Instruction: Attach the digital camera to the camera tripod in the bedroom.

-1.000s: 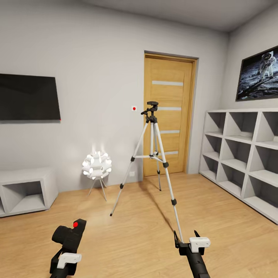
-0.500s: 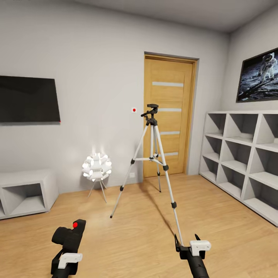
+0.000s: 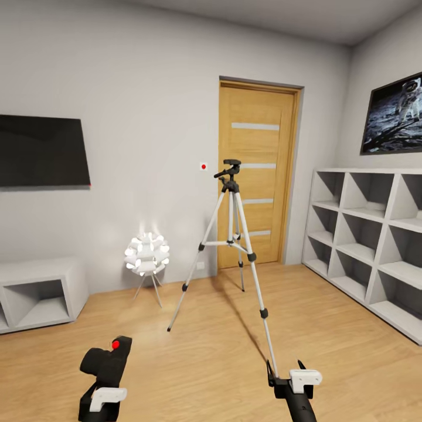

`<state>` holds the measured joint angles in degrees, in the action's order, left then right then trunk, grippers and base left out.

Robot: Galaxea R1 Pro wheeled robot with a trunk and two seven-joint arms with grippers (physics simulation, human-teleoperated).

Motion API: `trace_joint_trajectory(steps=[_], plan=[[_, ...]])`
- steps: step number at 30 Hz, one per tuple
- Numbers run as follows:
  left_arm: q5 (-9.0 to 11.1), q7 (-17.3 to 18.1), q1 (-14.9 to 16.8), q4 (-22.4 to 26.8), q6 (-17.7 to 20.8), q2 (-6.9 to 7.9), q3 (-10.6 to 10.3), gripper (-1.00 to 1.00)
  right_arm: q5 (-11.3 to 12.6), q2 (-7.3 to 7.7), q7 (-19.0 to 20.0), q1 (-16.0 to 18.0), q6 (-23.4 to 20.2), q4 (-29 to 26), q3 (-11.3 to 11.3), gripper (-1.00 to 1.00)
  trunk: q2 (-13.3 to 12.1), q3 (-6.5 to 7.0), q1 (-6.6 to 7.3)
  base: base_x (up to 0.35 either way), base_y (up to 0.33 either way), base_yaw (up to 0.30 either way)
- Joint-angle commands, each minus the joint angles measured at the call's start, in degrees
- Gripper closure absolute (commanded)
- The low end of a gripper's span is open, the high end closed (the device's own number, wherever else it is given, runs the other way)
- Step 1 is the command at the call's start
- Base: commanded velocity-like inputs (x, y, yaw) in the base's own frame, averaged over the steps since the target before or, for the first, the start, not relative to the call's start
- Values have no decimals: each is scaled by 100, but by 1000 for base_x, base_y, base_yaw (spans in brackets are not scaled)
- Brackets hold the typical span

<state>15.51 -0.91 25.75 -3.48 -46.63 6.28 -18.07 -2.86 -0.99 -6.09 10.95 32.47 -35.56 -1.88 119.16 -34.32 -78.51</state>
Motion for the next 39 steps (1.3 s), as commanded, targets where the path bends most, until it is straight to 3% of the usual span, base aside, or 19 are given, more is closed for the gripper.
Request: trace_joint_trajectory(steps=[1,7,14,39], plan=[[43,-9,9,-26,-26,-28,-38,100,-30,2,-57,4,10,6,-20,-100,-38,10,24,0,0,0],[49,-13,9,-53,-22,-130,-31,100,-35,2,-59,4,199,9,-23,-100,-279,116,155,0,0,0],[49,-14,9,-56,-22,-141,-30,100,-33,2,-74,4,374,85,-23,-100,-560,227,309,0,0,0],[49,-6,9,-56,-13,-158,-29,100,-31,2,-240,4,392,110,-19,-100,-1562,450,858,0,0,0]])
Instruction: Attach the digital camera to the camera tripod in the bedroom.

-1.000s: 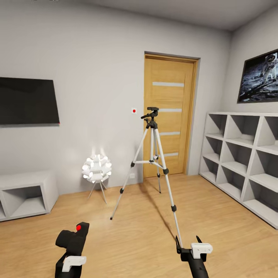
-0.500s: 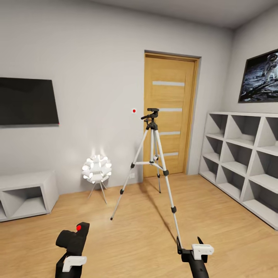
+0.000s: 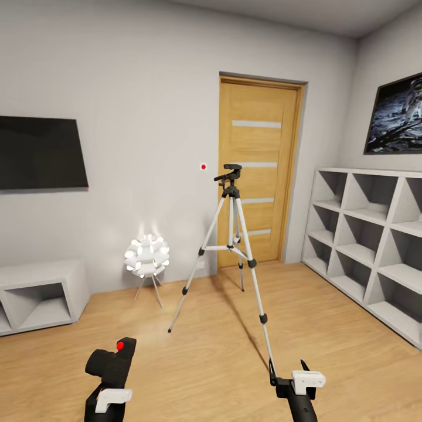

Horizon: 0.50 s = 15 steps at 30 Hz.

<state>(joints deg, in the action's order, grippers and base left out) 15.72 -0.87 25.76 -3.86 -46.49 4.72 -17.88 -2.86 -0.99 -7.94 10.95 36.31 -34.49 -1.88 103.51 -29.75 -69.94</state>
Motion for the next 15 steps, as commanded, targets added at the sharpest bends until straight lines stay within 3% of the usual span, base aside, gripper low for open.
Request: trace_joint_trajectory(steps=[1,15], plan=[[28,-9,8,-18,-26,-4,-49,100,-30,2,-57,4,8,4,-17,-100,-38,3,23,0,0,0],[28,-16,8,-18,-23,-6,-49,100,-30,2,-59,4,8,-2,-20,-100,-599,124,331,0,0,0]])
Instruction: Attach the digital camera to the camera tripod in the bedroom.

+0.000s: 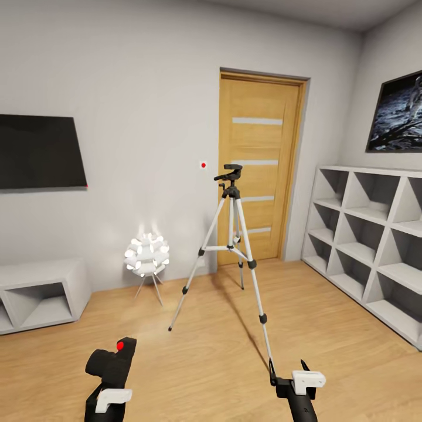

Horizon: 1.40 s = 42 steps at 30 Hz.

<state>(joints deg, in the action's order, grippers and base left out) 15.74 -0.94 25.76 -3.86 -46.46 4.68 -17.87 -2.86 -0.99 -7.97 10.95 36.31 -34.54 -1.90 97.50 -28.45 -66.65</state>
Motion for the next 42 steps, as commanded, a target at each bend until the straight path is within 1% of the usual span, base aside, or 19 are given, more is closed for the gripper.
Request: trace_joint_trajectory(steps=[1,10,42], plan=[[26,-10,8,-18,-25,-3,-50,100,-30,2,-56,4,8,3,-19,-100,-38,3,23,0,0,0],[26,-12,8,-18,-20,-3,-50,100,-30,2,-56,4,8,8,-21,-100,-399,108,221,0,0,0],[26,-12,8,-18,-12,-11,-50,100,-39,5,-56,4,17,9,-21,-100,-1682,678,924,0,0,0]])
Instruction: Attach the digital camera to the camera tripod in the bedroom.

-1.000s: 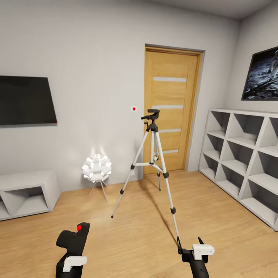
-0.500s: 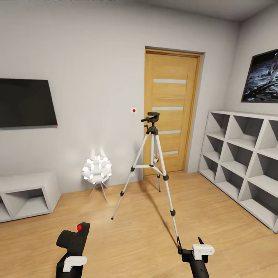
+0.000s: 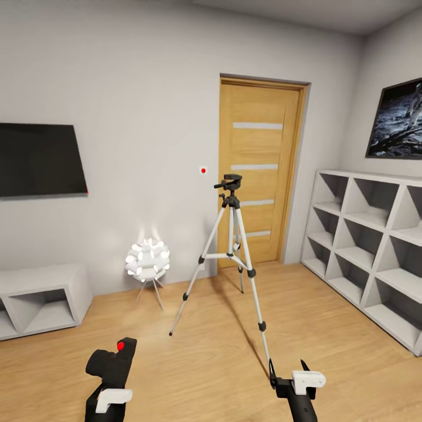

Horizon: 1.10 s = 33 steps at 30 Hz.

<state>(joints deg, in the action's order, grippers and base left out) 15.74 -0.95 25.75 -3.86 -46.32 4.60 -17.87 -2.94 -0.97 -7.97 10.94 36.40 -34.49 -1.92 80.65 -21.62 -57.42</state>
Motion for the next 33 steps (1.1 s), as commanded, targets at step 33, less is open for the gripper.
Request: trace_joint_trajectory(steps=[33], plan=[[25,-10,9,-19,-18,-42,-50,100,-31,0,-56,4,8,3,-23,-100,-1321,586,726,0,0,0]])
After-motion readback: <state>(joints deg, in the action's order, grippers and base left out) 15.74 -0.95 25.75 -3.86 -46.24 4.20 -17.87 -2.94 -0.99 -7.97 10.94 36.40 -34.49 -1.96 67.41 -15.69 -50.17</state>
